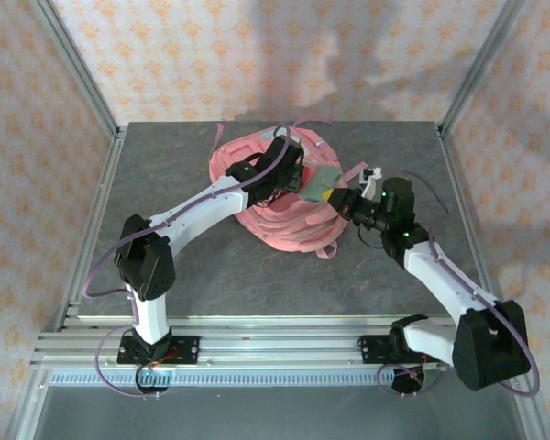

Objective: Pack the student bag

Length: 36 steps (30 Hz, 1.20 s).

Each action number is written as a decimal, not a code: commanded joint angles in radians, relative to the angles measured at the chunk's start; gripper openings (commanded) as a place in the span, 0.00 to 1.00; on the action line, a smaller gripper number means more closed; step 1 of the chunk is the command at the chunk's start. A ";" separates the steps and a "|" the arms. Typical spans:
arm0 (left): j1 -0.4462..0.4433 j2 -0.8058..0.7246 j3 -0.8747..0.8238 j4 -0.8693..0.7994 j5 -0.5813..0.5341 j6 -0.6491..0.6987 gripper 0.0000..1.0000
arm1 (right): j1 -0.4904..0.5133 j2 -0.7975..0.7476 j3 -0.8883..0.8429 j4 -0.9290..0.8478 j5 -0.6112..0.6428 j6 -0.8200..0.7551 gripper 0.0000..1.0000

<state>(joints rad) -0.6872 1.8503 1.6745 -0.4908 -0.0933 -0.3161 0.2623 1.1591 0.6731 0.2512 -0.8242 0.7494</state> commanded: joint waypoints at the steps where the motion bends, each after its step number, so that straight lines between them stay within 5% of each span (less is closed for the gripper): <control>1: -0.017 -0.016 0.083 0.080 0.016 -0.030 0.00 | 0.025 0.066 0.018 0.149 0.036 0.060 0.00; 13: -0.037 0.007 0.081 0.105 0.079 -0.082 0.00 | 0.086 0.270 0.007 0.478 0.206 0.210 0.00; 19: -0.040 0.004 0.068 0.121 0.089 -0.103 0.00 | 0.150 0.449 0.080 0.506 0.280 0.236 0.00; 24: -0.039 0.012 0.067 0.116 0.083 -0.110 0.00 | 0.170 0.576 0.229 0.320 0.204 0.175 0.16; 31: -0.038 0.015 0.037 0.129 0.088 -0.114 0.00 | 0.166 0.390 0.125 0.050 0.254 0.011 0.35; 36: -0.037 -0.012 -0.021 0.154 0.084 -0.136 0.33 | 0.166 0.218 0.008 -0.068 0.292 -0.066 0.37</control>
<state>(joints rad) -0.7139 1.8832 1.6772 -0.4347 -0.0128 -0.4213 0.4232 1.4509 0.7292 0.3145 -0.5720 0.7742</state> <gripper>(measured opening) 0.289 0.371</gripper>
